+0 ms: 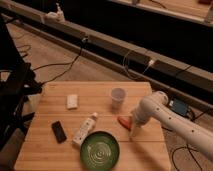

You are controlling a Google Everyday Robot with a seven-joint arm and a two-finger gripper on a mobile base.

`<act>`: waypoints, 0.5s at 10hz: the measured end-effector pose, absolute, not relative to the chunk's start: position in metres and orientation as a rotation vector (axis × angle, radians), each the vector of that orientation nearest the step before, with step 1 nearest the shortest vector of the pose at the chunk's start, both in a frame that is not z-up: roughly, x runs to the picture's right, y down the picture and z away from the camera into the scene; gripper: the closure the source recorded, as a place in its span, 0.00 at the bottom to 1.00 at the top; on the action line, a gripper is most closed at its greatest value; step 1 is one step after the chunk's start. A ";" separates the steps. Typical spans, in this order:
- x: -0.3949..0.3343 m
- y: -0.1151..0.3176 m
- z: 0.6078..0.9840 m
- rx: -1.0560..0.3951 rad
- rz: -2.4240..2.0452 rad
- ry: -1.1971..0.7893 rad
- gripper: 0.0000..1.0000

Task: Place the pepper on the white sponge

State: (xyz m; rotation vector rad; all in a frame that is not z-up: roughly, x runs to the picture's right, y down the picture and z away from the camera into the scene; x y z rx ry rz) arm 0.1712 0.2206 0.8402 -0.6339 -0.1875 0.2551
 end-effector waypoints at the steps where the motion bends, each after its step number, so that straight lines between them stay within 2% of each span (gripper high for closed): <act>1: 0.170 0.225 0.841 -0.645 0.249 -0.194 0.38; 5: 0.168 0.225 0.834 -0.646 0.192 -0.213 0.78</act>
